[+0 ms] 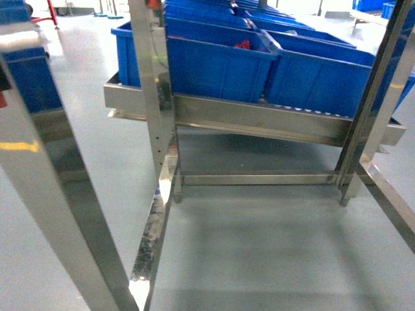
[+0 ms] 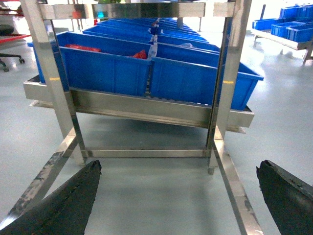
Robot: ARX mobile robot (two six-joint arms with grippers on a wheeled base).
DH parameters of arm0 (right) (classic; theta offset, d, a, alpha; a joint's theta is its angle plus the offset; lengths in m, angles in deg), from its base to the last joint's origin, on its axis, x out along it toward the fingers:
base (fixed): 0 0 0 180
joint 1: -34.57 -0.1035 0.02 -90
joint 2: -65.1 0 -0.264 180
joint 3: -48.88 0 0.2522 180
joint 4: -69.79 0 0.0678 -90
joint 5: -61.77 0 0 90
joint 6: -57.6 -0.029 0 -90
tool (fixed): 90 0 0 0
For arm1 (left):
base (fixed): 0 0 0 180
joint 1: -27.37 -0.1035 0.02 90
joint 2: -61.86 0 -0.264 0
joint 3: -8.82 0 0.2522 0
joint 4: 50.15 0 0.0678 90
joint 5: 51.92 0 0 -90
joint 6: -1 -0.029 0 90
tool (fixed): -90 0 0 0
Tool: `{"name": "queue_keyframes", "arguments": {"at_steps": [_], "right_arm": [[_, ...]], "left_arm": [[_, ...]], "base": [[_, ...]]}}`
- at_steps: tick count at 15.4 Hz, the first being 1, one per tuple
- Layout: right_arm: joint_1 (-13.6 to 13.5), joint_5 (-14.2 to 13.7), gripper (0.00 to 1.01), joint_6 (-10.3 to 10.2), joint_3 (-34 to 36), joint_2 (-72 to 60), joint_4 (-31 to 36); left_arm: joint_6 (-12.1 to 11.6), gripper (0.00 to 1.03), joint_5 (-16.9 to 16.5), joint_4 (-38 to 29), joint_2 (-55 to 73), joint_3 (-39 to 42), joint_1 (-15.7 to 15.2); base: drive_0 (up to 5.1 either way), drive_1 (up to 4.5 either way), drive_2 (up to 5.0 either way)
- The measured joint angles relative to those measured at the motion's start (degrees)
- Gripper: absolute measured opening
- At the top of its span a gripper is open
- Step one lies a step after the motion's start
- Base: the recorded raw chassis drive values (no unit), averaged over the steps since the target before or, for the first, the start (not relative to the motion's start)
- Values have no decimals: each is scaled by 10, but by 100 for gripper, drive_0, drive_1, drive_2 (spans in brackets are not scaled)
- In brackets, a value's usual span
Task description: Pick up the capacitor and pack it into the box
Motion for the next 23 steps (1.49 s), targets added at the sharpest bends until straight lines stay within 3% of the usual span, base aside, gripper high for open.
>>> {"name": "queue_keyframes", "arguments": {"at_steps": [23], "right_arm": [[0,0,98,0,0,0,-3]], "left_arm": [[0,42,0,-1,0,0,0]], "base": [[-495,250,250]]}}
